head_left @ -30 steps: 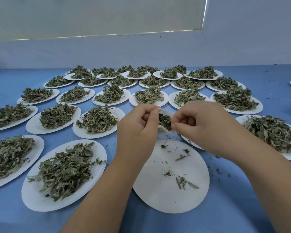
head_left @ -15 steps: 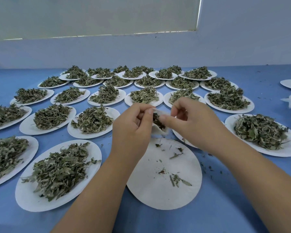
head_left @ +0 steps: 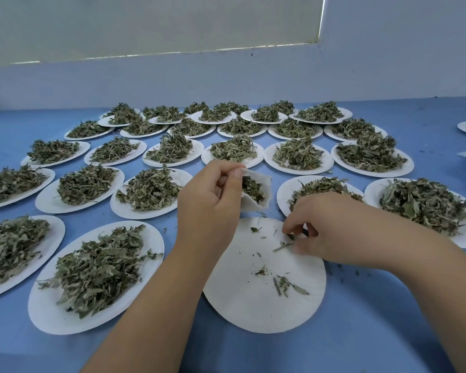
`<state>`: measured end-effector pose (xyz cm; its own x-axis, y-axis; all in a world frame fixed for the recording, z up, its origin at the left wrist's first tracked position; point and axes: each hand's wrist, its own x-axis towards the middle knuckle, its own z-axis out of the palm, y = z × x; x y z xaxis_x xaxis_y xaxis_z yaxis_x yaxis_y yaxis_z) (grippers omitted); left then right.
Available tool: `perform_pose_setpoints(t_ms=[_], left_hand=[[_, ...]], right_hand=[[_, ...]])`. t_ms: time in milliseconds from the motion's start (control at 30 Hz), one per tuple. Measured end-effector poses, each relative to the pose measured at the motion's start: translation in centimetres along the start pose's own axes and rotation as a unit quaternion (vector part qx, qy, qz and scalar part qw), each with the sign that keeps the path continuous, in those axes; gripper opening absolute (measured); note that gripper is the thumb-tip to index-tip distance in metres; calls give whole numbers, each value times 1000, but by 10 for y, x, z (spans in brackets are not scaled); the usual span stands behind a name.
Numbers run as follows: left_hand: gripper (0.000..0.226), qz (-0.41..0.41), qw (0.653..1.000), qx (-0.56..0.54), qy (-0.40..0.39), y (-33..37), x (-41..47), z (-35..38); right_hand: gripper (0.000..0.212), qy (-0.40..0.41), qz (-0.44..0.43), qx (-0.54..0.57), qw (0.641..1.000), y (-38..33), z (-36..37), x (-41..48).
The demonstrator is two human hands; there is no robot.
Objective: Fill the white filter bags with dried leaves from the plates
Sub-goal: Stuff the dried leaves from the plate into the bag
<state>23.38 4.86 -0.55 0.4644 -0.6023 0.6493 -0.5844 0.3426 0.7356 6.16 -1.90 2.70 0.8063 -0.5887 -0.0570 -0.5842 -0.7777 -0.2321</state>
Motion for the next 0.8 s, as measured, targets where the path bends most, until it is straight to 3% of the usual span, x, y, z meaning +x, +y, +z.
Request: perform_pose_setpoints(t_ms=[433, 600, 700, 800], left_hand=[[19, 9, 1000, 14, -4, 2, -1, 0], [21, 3, 1000, 14, -9, 3, -1, 1], [19, 1, 1000, 14, -10, 2, -1, 1], [16, -2, 1000, 9, -9, 2, -2, 1]], right_hand=[[17, -75, -40, 103, 991, 0, -5, -14], [50, -118, -36, 81, 989, 2, -7, -17], [59, -101, -44, 45, 993, -3, 2, -15], [50, -70, -49, 39, 996, -9, 7, -12]])
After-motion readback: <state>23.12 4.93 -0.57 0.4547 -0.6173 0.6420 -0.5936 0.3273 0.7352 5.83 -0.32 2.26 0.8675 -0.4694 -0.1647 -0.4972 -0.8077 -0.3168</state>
